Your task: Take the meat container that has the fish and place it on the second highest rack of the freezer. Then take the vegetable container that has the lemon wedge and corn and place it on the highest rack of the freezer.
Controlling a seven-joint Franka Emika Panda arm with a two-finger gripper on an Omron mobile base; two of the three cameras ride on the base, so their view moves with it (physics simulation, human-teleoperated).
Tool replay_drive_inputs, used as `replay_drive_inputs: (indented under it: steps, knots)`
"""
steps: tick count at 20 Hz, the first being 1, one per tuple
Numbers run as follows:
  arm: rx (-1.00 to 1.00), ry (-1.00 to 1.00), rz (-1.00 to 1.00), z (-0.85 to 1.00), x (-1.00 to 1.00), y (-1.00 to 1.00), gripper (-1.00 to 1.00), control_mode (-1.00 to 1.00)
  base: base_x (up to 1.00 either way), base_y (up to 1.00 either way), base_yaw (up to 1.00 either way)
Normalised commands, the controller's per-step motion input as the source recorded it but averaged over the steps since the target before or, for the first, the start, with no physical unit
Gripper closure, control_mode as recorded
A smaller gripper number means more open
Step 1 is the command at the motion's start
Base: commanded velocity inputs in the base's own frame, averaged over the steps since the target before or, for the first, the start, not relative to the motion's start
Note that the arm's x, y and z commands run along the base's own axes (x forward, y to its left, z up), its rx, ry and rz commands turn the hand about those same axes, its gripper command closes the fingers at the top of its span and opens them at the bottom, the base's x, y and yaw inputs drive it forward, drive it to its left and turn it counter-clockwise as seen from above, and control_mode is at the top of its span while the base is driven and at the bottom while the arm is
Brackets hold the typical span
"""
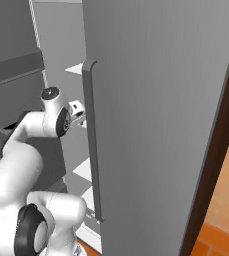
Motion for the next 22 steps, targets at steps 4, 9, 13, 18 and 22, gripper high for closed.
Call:
replay_drive_inputs:
  steps: [4, 9, 13, 18, 22]
  knots:
    - [0.13, 0.12, -0.22, 0.24, -0.91, 0.0, -1.0, -1.0, 0.0, 0.0, 0.0]
    - [0.11, 0.05, -0.25, 0.21, -0.99, 0.01, -1.0, -1.0, 0.0, 0.0, 0.0]
    - [0.13, 0.02, -0.22, 0.38, -0.99, -0.09, -1.0, -1.0, 0.0, 0.0, 0.0]
    - [0.04, 0.06, -0.03, 0.49, -0.68, -0.12, -1.0, -1.0, 0.0, 0.0, 0.0]
    - [0.09, 0.15, -0.01, 0.38, -0.57, -0.02, -1.0, -1.0, 0.0, 0.0, 0.0]
